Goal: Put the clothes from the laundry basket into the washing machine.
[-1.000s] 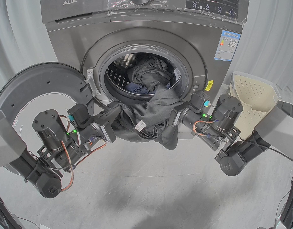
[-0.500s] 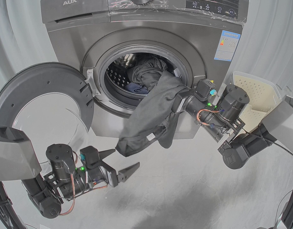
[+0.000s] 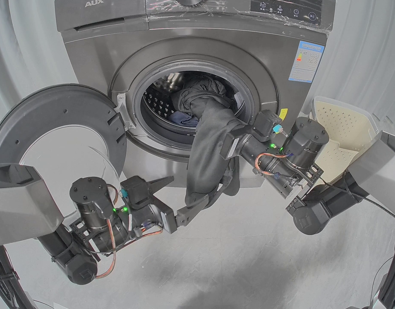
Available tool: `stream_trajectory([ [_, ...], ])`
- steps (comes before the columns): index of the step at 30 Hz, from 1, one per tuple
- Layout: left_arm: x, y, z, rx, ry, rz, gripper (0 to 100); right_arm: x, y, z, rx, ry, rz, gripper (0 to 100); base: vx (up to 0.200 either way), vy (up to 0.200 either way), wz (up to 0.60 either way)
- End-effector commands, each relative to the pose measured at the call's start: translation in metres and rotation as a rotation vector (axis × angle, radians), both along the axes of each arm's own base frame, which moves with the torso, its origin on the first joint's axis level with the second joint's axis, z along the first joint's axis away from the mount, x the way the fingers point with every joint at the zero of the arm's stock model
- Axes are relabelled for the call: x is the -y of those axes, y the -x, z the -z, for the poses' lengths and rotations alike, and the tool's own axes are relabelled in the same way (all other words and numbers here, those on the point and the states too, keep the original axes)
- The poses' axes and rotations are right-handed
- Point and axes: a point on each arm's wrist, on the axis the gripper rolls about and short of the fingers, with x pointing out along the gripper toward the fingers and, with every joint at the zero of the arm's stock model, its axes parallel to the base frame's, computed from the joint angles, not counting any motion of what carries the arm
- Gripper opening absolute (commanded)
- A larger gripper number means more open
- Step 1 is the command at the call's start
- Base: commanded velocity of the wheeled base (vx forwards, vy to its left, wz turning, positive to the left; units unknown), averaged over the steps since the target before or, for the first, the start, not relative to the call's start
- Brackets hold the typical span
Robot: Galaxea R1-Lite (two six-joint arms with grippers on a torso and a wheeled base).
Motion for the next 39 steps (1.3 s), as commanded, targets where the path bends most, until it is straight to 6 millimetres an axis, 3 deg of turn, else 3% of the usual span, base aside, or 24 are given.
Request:
stream_trajectory([
  [1, 0.027, -0.019, 0.000, 0.041, 0.039, 0.035, 100, -0.016, 0.005, 0.015, -0.034, 0.024, -0.034, 0, 0.000, 0.000, 0.00],
  [11, 0.049, -0.043, 0.021, 0.047, 0.026, 0.041, 100, -0.030, 0.012, 0.012, -0.030, 0.016, -0.059, 0, 0.000, 0.000, 0.00],
  [12, 0.055, -0.059, 0.032, 0.066, 0.008, 0.023, 100, -0.032, 0.016, 0.010, -0.029, 0.009, -0.052, 0, 0.000, 0.000, 0.00],
  [15, 0.059, -0.074, 0.040, 0.081, 0.008, -0.025, 100, -0.034, 0.022, 0.007, -0.028, 0.006, -0.061, 0, 0.000, 0.000, 0.00],
  [25, 0.066, -0.114, 0.041, 0.133, 0.047, -0.166, 100, -0.043, 0.045, -0.002, -0.050, -0.008, -0.100, 0, 0.000, 0.000, 0.00],
  [30, 0.063, -0.120, 0.041, 0.139, 0.053, -0.192, 100, -0.041, 0.046, -0.003, -0.052, -0.014, -0.101, 0, 0.000, 0.000, 0.00],
  [31, 0.062, -0.120, 0.041, 0.137, 0.052, -0.195, 0, -0.041, 0.046, -0.004, -0.051, -0.015, -0.101, 0, 0.000, 0.000, 0.00],
  [37, 0.055, -0.123, 0.038, 0.152, 0.066, -0.216, 0, -0.029, 0.037, -0.005, -0.050, -0.019, -0.063, 0, 0.000, 0.000, 0.00],
  [39, 0.050, -0.124, 0.034, 0.161, 0.076, -0.227, 0, -0.017, 0.027, -0.002, -0.062, -0.013, -0.023, 0, 0.000, 0.000, 0.00],
])
